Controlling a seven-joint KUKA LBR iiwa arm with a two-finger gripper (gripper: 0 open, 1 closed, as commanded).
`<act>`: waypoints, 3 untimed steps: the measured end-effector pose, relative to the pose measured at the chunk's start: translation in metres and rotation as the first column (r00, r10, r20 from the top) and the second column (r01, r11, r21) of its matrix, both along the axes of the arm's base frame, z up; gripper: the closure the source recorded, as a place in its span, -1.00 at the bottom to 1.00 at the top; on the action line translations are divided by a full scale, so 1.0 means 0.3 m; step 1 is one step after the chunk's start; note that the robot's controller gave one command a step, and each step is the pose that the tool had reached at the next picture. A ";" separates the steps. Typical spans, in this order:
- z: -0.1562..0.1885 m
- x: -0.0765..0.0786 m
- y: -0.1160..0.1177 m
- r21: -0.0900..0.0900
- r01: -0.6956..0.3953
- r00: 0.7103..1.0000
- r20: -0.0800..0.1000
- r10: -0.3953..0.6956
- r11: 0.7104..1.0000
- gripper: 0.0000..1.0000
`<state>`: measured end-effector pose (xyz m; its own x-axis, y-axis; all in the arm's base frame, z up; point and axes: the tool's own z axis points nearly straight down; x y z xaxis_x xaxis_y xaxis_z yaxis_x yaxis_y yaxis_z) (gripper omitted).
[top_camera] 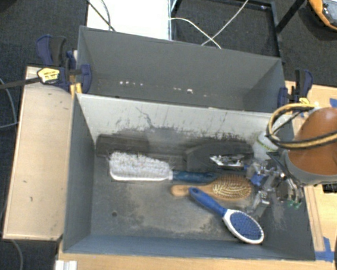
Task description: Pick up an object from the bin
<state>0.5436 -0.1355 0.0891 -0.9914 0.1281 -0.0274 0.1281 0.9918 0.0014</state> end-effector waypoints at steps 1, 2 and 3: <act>0.003 0.001 0.007 0.001 -0.004 1.000 0.000 0.004 1.000 -1.00; -0.012 0.014 0.050 -0.004 -0.010 1.000 0.003 0.010 1.000 -1.00; -0.023 0.017 0.120 -0.002 -0.056 0.998 0.006 0.056 0.998 -1.00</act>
Offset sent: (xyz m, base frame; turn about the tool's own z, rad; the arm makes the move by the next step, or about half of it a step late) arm 0.0113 0.0562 -0.0176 -0.0407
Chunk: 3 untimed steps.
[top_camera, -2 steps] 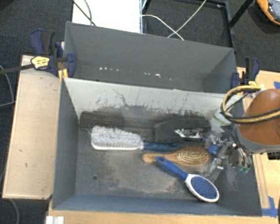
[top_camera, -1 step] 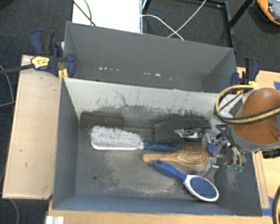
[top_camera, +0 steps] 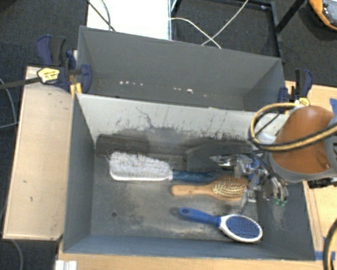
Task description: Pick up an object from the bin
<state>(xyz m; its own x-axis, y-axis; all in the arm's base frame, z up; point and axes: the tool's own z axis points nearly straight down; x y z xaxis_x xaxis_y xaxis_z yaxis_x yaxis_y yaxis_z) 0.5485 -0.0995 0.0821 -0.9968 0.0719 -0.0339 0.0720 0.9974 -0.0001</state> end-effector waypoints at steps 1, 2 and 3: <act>-0.012 -0.044 0.058 -0.039 -0.555 0.831 0.011 0.556 0.831 1.00; -0.012 -0.044 0.058 -0.038 -0.554 0.832 0.011 0.555 0.832 1.00; -0.013 -0.044 0.058 -0.038 -0.553 0.833 0.011 0.554 0.832 1.00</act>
Offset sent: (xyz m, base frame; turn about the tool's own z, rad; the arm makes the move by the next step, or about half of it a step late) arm 0.0000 0.0000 0.0000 0.0000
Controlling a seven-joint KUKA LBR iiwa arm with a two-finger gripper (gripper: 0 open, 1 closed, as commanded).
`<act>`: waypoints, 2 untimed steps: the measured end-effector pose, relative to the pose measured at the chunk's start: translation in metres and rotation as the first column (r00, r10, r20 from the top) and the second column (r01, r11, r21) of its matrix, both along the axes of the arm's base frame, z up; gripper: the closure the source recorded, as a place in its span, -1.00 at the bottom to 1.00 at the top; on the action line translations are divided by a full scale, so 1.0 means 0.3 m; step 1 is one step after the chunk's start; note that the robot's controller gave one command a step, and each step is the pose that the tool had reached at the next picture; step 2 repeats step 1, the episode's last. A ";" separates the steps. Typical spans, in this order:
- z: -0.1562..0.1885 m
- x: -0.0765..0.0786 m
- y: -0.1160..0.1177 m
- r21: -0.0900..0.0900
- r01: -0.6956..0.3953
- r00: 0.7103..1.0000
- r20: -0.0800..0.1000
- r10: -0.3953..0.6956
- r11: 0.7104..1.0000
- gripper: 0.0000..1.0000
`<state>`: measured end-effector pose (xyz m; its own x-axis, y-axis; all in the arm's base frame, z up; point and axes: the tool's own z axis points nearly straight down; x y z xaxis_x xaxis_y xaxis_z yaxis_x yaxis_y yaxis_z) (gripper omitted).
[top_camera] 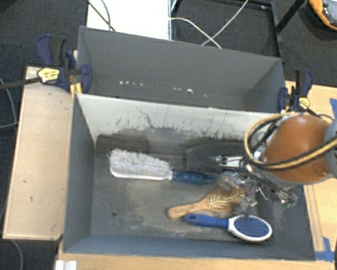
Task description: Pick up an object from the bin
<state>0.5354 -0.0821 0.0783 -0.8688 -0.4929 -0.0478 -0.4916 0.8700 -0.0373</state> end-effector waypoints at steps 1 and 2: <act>0.000 0.000 0.000 0.000 0.000 1.000 0.000 0.000 1.000 1.00; 0.000 0.000 0.000 0.000 0.000 1.000 0.000 0.000 1.000 1.00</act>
Offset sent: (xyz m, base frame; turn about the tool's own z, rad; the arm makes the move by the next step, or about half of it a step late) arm -0.0248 0.0211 -0.0083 0.4666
